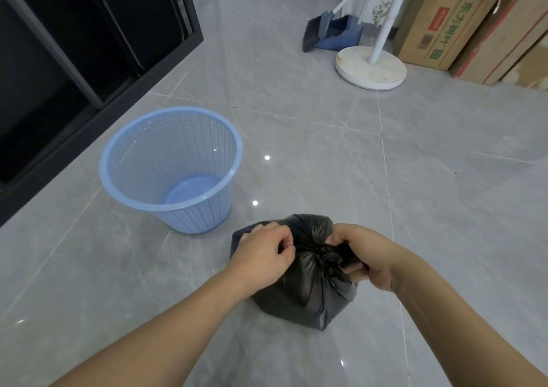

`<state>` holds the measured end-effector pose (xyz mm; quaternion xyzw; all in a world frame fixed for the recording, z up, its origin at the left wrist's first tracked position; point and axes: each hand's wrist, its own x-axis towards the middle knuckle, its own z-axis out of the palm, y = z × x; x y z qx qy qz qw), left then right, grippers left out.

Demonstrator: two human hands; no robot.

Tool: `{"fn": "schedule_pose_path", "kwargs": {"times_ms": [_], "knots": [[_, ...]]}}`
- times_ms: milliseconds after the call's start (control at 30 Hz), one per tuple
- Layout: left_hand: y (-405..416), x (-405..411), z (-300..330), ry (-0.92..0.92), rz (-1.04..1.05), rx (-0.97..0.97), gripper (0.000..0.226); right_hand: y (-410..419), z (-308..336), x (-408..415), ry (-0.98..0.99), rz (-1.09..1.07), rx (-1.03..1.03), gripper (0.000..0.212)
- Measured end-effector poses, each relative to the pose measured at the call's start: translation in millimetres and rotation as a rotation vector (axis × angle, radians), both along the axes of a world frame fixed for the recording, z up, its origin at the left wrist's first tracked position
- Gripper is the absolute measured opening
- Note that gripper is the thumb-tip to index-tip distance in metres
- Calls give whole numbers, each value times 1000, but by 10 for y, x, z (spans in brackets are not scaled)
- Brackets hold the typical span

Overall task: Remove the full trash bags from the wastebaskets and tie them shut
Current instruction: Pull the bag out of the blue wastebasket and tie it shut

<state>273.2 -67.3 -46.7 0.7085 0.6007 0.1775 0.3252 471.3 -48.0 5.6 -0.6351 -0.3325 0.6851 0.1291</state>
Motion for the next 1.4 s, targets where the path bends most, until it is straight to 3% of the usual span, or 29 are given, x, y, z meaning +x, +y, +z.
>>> {"fn": "schedule_pose_path", "kwargs": {"times_ms": [167,300,567,700,867,1067,1133,1233,1400], "knots": [[72,-10,36,-25,52,-44,15,2,-34,51,-29,16,159,8],[95,-12,52,-8,44,-63,16,-26,-119,52,-92,-39,340,16],[95,24,54,0,45,-93,13,-92,-168,22,-70,-158,403,21],[73,20,95,-100,59,-151,14,-95,-152,46,-61,-202,385,33],[70,36,148,-220,110,-115,28,-127,-135,-24,-129,-118,458,28],[126,136,171,-177,24,-44,5,-146,-152,-48,-161,-58,522,28],[140,147,190,-165,18,-39,13,-153,-164,-39,-181,-31,559,25],[150,153,258,-215,29,-156,19,-152,-182,-25,-264,26,655,20],[208,206,408,-508,201,-510,26,-130,-210,-21,-285,124,733,20]]}}
